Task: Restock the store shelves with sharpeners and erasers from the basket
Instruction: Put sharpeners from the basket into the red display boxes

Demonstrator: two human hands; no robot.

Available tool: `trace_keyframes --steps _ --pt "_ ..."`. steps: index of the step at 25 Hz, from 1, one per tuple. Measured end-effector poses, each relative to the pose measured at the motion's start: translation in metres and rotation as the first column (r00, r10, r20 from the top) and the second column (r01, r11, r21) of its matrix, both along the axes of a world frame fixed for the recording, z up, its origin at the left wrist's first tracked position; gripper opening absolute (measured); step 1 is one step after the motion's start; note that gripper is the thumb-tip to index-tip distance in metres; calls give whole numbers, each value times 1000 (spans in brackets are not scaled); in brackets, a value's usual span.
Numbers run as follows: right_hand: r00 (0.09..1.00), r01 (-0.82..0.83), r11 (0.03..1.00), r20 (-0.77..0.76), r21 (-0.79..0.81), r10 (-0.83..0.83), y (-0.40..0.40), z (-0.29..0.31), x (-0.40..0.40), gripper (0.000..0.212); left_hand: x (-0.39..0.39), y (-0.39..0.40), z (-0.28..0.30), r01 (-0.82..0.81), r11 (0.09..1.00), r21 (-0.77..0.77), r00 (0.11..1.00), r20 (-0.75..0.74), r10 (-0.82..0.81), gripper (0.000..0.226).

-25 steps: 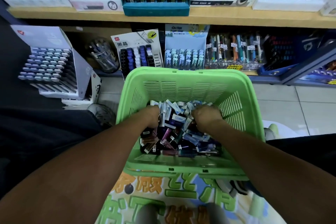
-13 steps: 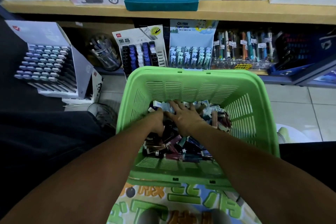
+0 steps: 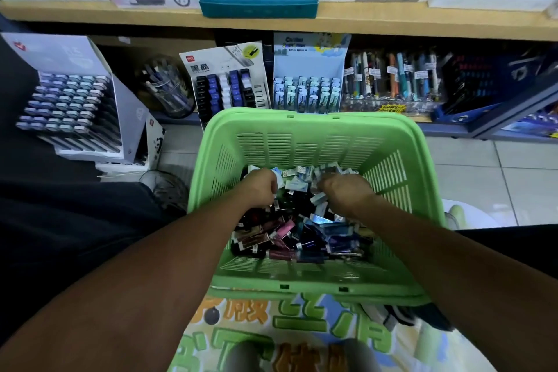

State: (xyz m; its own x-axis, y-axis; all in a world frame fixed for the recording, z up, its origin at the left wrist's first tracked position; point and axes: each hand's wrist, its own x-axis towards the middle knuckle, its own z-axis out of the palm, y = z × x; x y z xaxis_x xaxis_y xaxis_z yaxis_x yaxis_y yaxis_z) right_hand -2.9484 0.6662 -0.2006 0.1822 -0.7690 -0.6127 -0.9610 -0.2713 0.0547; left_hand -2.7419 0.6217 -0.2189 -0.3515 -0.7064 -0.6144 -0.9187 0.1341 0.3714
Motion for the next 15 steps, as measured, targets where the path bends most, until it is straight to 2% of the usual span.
trace_keyframes --steps 4,6,8,10,11,13,15 --pt "974 104 989 -190 -106 -123 -5 31 -5 23 -12 2 9 -76 997 5 992 -104 76 25" --pt "961 95 983 -243 -156 -132 -11 40 -2 17 -14 4 12 -65 998 -23 993 -100 62 39" --pt "990 89 980 -92 -176 -107 -12 37 14 8 -15 5 12 -14 991 -134 999 -43 8 44" --pt "987 94 993 136 -77 -83 -7 22 37 13 -15 8 9 112 975 -192 994 24 -110 35" --pt "981 82 997 179 -1 -80 -3 14 47 18 -15 10 7 194 968 -159 980 64 -187 31" --pt "984 63 995 163 80 -75 6 -3 58 26 -16 17 2 314 948 -54 941 153 -303 34" --pt "992 24 999 124 34 -28 17 -19 63 34 -18 22 -4 364 931 -17 907 231 -351 36"
